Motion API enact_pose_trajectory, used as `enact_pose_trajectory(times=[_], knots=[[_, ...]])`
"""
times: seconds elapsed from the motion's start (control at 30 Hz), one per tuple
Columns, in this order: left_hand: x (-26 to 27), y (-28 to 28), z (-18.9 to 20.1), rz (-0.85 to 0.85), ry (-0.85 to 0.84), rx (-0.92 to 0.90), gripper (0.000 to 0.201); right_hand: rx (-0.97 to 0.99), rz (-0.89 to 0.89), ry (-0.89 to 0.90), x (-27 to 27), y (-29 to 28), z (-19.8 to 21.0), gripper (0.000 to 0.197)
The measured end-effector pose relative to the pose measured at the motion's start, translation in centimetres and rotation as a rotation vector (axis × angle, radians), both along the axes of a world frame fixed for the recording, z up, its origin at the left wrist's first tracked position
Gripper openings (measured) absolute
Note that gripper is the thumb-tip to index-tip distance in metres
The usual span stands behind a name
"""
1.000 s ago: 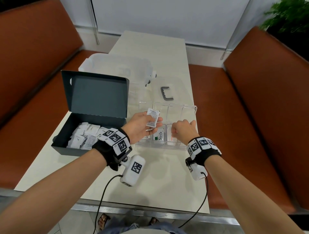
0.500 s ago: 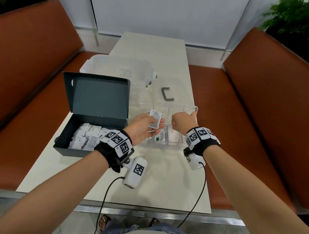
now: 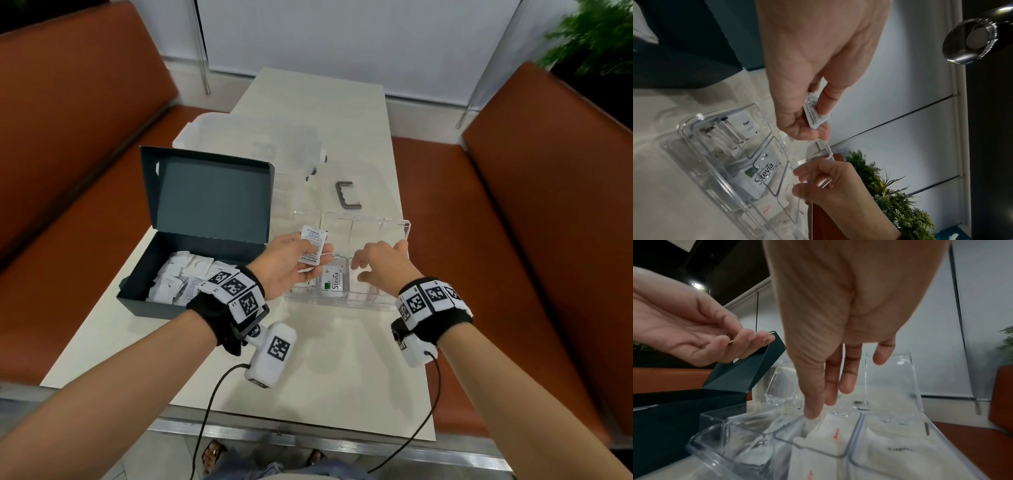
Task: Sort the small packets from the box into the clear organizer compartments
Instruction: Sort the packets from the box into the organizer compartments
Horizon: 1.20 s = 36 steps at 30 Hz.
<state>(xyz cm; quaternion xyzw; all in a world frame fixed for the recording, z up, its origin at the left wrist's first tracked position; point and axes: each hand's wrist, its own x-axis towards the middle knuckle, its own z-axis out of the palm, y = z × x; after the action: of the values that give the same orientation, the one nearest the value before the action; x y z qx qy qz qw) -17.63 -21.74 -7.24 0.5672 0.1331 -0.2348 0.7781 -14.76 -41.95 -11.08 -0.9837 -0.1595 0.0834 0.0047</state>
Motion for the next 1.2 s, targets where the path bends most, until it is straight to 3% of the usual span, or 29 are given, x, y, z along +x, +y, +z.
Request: enact_pose_trajectory(times=[0.17, 0.4, 0.67, 0.87, 0.97, 1.2], knots=[[0.0, -0.3, 0.1, -0.005, -0.007, -0.004, 0.022, -0.133, 0.012, 0.067, 0.2, 0.6, -0.4, 0.006], [-0.2, -0.1, -0.2, -0.008, 0.003, 0.002, 0.022, -0.127, -0.045, 0.099, -0.1, 0.6, -1.2, 0.007], [0.0, 0.1, -0.5, 0.007, 0.021, 0.004, 0.022, 0.132, -0.149, 0.019, 1.2, -1.3, 2.1, 0.025], [0.0, -0.4, -0.4, -0.005, 0.022, 0.0, 0.022, 0.161, -0.221, 0.084, 2.0, 0.4, 0.5, 0.024], [0.0, -0.5, -0.5, -0.005, 0.026, -0.007, 0.022, 0.184, -0.195, 0.009, 1.7, 0.5, -1.1, 0.018], [0.2, -0.2, -1.0, 0.002, 0.048, -0.018, 0.022, 0.067, -0.052, -0.091, 1.3, 0.6, -2.6, 0.028]])
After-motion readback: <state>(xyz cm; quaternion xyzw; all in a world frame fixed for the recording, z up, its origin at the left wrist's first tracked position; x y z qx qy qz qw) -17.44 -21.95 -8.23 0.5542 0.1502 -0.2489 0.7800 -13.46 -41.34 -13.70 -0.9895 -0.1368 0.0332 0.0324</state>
